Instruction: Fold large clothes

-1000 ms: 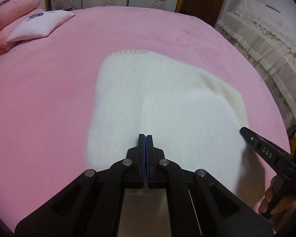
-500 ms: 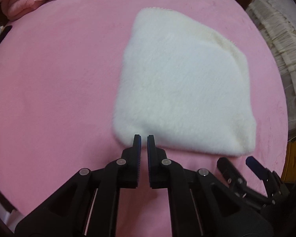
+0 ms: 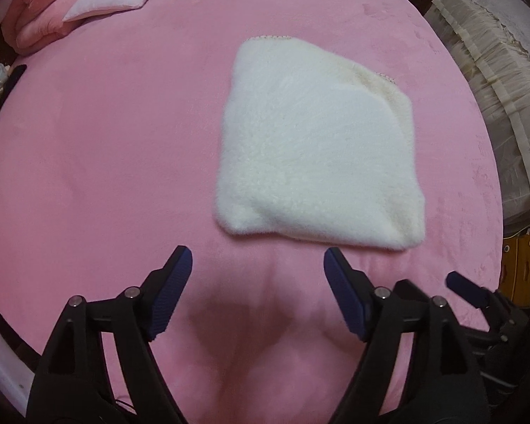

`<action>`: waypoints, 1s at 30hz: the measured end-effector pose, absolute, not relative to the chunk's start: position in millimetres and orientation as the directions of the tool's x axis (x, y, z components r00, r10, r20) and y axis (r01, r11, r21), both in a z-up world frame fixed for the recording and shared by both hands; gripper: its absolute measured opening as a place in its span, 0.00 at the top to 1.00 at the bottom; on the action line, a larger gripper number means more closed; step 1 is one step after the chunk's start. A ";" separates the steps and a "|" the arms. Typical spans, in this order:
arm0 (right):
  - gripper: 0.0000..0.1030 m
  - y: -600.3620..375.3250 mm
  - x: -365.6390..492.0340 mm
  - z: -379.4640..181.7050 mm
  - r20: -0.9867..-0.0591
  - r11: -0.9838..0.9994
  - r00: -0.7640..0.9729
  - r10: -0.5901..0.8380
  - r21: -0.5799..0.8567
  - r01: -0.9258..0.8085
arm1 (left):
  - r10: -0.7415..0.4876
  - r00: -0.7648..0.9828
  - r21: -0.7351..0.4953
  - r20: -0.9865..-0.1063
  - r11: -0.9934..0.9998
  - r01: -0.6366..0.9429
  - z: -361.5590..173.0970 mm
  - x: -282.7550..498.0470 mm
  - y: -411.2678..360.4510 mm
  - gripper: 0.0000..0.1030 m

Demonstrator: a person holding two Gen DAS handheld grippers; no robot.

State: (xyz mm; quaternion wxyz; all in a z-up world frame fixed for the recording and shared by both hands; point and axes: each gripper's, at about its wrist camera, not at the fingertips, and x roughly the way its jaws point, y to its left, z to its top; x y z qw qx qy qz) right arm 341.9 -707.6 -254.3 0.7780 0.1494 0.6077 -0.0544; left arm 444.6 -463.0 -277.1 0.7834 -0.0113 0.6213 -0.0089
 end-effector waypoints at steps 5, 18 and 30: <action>0.08 -709.1 337.7 -227.1 -0.956 0.951 0.284 0.076 0.155 0.266 | -0.016 0.229 -0.017 -0.973 1.000 -0.003 -258.9 447.1 -458.1 0.24; 0.07 -704.2 349.7 -211.0 -0.954 0.972 0.296 0.037 0.104 0.213 | -0.018 0.190 -0.022 -0.982 1.000 -0.019 -273.1 456.1 -433.6 0.23; 0.07 -714.1 381.0 -225.3 -0.967 0.963 0.253 0.021 0.087 0.254 | -0.024 0.144 -0.025 -0.989 1.000 -0.002 -292.5 475.5 -439.8 0.23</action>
